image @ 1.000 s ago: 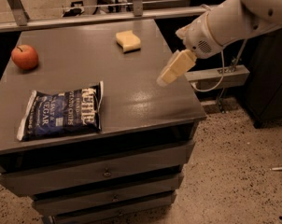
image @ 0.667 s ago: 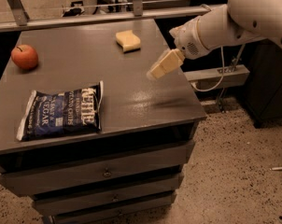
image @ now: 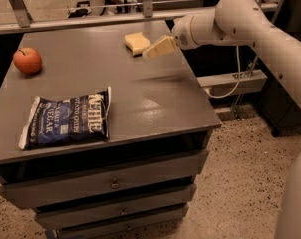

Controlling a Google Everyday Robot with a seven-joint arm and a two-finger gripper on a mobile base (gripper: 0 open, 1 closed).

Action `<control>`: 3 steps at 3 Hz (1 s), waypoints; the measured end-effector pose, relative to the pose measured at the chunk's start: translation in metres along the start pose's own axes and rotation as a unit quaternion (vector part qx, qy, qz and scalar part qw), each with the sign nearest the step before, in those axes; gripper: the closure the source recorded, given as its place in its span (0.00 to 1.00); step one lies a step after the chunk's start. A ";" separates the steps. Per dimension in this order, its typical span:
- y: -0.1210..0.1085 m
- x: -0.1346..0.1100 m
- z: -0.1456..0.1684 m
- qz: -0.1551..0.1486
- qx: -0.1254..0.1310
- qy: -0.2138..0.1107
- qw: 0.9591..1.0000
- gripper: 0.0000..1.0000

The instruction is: Move sponge near blue chip bag

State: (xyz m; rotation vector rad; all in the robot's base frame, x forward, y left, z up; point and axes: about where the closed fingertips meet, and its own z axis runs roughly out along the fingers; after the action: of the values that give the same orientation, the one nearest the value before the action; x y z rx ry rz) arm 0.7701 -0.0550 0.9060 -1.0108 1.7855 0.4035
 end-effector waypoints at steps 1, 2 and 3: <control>-0.030 -0.008 0.038 0.014 0.012 -0.016 1.000 0.00; -0.038 -0.006 0.061 0.023 0.005 -0.019 1.000 0.00; -0.040 -0.001 0.079 0.031 -0.007 -0.019 0.999 0.00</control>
Offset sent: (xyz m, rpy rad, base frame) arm 0.0968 0.0257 -0.0224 0.0783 0.0159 -0.0257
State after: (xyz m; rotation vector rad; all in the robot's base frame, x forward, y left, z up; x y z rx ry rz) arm 0.8490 -0.0257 0.8789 -0.9528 1.7853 0.4704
